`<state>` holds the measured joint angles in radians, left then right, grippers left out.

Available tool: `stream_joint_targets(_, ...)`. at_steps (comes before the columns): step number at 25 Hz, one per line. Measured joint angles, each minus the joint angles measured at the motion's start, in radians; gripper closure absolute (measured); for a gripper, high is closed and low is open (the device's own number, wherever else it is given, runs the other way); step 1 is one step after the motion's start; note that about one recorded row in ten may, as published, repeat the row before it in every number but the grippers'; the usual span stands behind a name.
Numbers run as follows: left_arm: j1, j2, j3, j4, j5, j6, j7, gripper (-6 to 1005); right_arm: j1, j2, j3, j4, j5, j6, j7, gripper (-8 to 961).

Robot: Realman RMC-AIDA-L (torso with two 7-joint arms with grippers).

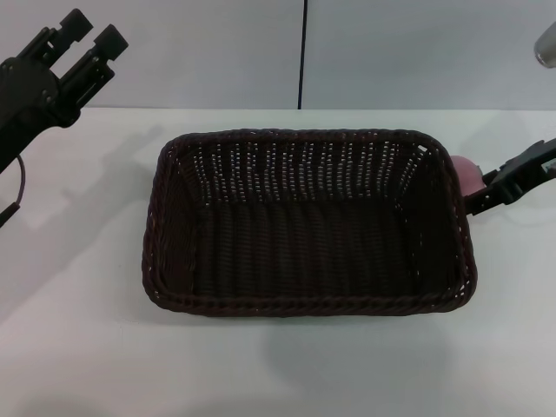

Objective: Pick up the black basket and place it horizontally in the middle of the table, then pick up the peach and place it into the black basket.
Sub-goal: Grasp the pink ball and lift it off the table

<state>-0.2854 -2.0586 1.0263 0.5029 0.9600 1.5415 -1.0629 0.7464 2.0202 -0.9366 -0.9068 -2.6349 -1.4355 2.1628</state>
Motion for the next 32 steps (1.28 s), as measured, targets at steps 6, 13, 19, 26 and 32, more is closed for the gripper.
stream_joint_targets(6,0.004,0.000,0.000,0.000,-0.002,0.007,0.000,331,-0.003,0.003,-0.001,0.025,-0.001,0.030,0.000,364)
stream_joint_targets(13,0.004,0.000,0.000,-0.009,-0.003,0.009,0.000,331,-0.002,0.003,-0.001,0.034,-0.001,0.056,0.000,384)
stream_joint_targets(19,0.003,-0.001,0.000,-0.010,-0.003,0.009,0.000,332,-0.006,0.003,-0.001,0.035,-0.001,0.069,0.000,402)
stream_joint_targets(26,0.001,-0.002,0.000,-0.011,-0.003,0.009,0.000,332,-0.007,0.003,-0.001,0.036,-0.005,0.070,0.000,645)
stream_joint_targets(32,-0.001,-0.002,0.000,-0.011,-0.003,0.008,0.000,332,-0.014,0.003,0.000,0.031,-0.014,0.065,0.000,776)
